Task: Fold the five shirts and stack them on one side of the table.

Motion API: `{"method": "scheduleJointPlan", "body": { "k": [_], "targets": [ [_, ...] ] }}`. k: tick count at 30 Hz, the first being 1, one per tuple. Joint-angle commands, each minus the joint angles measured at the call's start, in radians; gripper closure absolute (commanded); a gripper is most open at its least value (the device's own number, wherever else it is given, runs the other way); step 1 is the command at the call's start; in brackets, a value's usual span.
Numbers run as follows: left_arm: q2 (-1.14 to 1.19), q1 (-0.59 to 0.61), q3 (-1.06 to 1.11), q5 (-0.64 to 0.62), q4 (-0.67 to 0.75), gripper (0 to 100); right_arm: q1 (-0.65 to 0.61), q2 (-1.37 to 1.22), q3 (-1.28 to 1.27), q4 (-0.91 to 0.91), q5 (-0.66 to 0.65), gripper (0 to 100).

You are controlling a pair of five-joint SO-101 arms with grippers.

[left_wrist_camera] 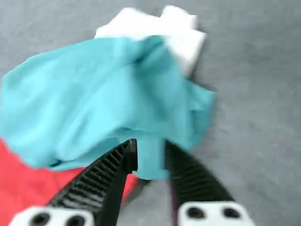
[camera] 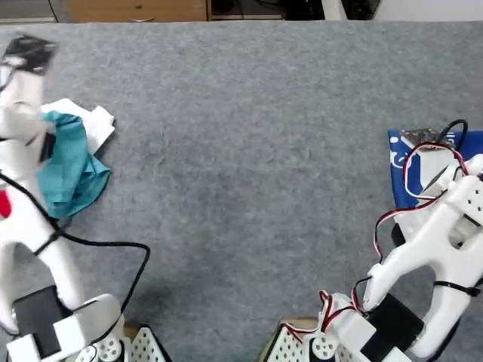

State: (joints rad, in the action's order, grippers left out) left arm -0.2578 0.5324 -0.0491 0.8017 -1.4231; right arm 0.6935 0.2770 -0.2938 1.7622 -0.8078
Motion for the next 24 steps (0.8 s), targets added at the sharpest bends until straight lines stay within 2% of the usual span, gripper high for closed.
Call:
{"method": "scheduleJointPlan", "body": {
  "k": [1,6,16,19,23,24],
  "targets": [
    [-0.004,0.087,0.046,0.012,0.163,77,0.01,0.039,-0.002,0.0,-0.012,99.6],
    [-0.004,0.107,0.183,0.098,0.224,77,0.01,0.039,-0.002,0.0,-0.011,99.6],
    [-0.004,0.103,0.499,0.103,0.482,78,0.012,0.039,0.001,0.02,-0.003,99.6],
    [-0.004,0.103,0.555,0.104,0.546,84,0.015,0.039,-0.001,0.02,-0.003,99.6],
    [-0.015,0.072,0.554,0.098,0.563,99,0.016,0.044,-0.002,0.021,-0.003,99.6],
    [-0.016,0.063,0.539,0.095,0.557,97,0.016,0.053,-0.002,0.021,-0.003,99.6]
  ]
}}
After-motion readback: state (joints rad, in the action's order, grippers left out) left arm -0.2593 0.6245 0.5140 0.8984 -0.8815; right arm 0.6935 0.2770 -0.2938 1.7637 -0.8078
